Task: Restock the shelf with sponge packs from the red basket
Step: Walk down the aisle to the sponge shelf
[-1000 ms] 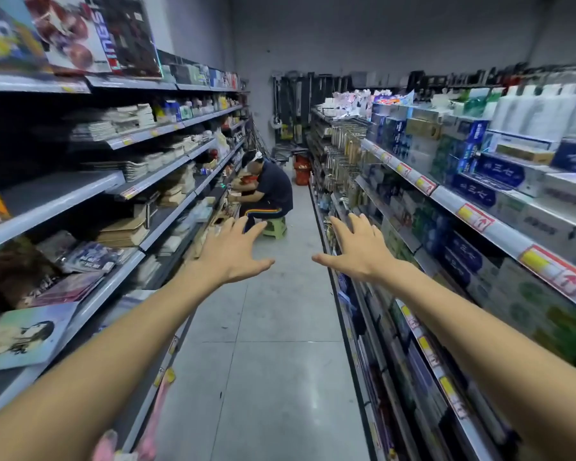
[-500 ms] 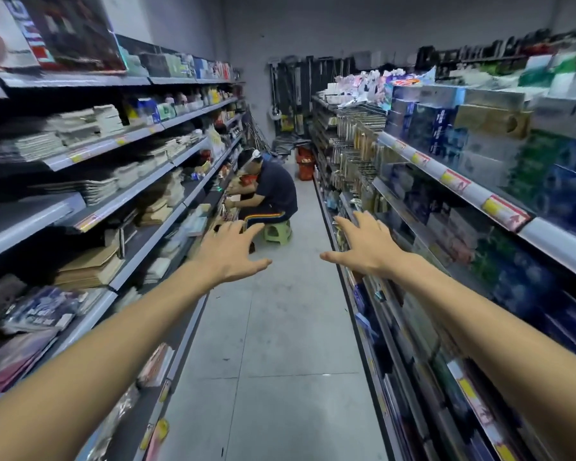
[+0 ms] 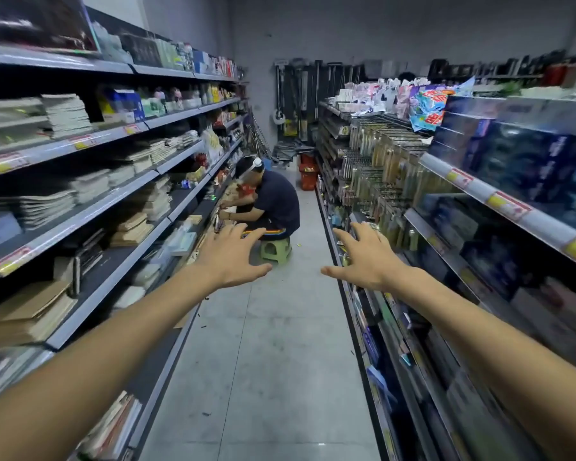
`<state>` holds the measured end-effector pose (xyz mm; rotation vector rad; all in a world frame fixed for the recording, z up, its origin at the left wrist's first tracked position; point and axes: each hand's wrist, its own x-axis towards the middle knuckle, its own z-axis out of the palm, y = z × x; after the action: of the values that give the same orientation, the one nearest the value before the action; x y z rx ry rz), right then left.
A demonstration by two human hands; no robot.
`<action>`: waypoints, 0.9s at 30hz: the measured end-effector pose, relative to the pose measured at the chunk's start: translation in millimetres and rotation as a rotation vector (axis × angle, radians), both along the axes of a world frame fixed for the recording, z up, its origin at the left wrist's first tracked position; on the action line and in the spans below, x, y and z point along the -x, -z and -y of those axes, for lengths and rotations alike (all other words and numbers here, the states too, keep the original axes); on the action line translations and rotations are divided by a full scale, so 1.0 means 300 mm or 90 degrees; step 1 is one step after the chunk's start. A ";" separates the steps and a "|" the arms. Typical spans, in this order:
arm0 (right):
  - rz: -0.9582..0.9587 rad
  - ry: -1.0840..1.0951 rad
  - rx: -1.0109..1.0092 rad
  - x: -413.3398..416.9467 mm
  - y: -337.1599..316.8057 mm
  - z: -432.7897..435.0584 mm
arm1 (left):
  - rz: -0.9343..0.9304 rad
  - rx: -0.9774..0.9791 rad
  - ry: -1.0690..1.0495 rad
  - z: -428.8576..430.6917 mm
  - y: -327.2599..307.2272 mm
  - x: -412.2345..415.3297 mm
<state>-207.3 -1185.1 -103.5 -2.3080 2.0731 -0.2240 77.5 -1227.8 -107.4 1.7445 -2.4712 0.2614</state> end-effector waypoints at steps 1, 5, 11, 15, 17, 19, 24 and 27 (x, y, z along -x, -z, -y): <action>-0.007 0.003 -0.003 -0.005 -0.002 0.087 | 0.001 -0.002 0.000 0.089 -0.003 -0.007; -0.006 0.017 -0.006 -0.012 -0.023 0.410 | -0.005 -0.002 0.015 0.421 -0.028 -0.030; -0.006 0.024 -0.007 0.017 -0.033 0.780 | -0.010 0.000 0.030 0.840 -0.043 0.002; 0.006 0.031 -0.006 0.082 -0.018 1.044 | -0.019 -0.001 0.037 1.115 -0.010 0.070; 0.008 0.030 -0.008 0.123 0.006 1.190 | -0.015 -0.002 0.039 1.260 0.019 0.111; 0.005 0.031 -0.012 0.169 0.033 1.351 | -0.015 -0.002 0.039 1.419 0.050 0.160; 0.002 0.024 -0.025 0.306 0.079 1.810 | -0.019 -0.011 0.039 1.855 0.113 0.314; -0.013 0.011 -0.036 0.399 0.098 2.109 | -0.013 -0.041 0.033 2.136 0.144 0.414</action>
<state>-326.9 -1817.8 -133.0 -2.2709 2.0804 -0.1412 -46.8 -1868.6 -150.6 1.6959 -2.5328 0.1612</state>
